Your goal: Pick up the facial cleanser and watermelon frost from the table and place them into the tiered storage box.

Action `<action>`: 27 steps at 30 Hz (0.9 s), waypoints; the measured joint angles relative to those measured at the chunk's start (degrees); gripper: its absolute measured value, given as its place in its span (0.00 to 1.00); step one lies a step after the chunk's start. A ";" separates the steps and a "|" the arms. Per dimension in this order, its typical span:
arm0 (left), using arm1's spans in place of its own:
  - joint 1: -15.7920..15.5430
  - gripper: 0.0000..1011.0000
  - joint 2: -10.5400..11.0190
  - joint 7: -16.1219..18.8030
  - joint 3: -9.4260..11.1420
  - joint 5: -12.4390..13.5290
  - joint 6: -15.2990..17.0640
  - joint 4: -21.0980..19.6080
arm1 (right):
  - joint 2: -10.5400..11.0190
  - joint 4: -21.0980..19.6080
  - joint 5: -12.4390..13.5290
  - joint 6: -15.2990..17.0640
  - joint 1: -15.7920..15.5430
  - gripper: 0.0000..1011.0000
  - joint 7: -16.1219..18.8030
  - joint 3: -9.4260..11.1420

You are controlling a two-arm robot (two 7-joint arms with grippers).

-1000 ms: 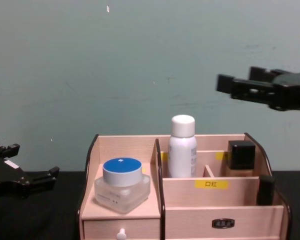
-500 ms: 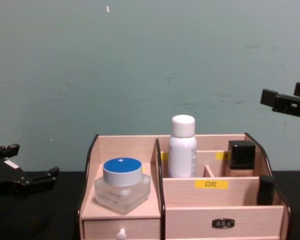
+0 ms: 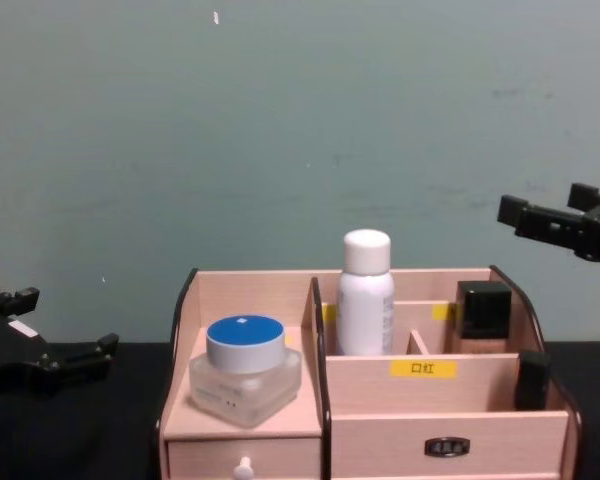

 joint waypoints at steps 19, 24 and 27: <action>0.00 1.00 0.00 0.00 0.00 0.00 0.00 0.00 | 0.12 -0.04 0.05 0.09 -0.02 0.99 0.02 -0.03; 0.00 1.00 0.00 0.00 0.00 0.00 0.00 0.00 | 0.14 -0.06 0.09 0.10 -0.05 0.99 0.04 -0.03; 0.00 1.00 0.00 0.00 0.00 0.00 0.00 0.00 | 0.16 -0.07 0.12 0.10 -0.05 0.99 0.06 -0.03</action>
